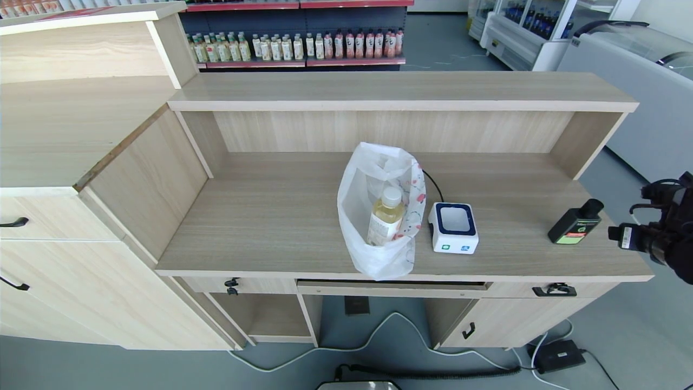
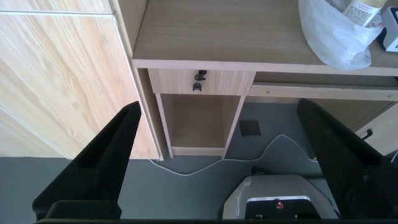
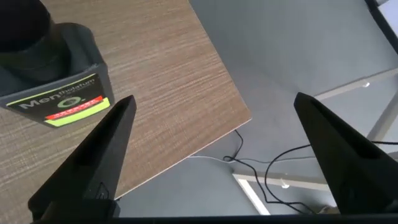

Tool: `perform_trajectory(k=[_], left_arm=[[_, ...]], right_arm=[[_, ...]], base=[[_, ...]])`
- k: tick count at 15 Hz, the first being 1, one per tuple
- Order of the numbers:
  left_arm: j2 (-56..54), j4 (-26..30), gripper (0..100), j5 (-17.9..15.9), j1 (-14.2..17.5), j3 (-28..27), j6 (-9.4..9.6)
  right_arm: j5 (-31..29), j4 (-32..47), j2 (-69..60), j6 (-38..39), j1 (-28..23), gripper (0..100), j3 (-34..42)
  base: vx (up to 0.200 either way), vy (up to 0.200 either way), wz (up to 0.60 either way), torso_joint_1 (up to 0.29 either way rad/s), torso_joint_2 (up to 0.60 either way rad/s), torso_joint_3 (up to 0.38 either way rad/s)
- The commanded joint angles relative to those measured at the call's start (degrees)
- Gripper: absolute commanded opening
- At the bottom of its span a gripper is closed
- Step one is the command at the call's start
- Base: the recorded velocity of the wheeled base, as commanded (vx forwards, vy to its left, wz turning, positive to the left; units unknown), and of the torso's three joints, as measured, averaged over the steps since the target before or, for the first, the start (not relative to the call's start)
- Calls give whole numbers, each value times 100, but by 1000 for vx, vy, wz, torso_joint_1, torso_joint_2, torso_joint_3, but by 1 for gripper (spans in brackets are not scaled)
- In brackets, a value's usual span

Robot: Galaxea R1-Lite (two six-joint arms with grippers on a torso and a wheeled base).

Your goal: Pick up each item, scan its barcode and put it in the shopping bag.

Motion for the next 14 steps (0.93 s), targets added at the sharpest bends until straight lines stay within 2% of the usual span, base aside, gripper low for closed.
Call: perform_trajectory(k=[1,14], left_arm=[[2,-2,100,0,-1,-4,-1],[2,7,100,0,-1,-4,-1]], right_arm=[[-2,-33,125,-4,109,100,-4],[-2,-569,705,-31,487,100,-303]], base=[[0,0,0,0,0,0],[0,0,0,0,0,0]])
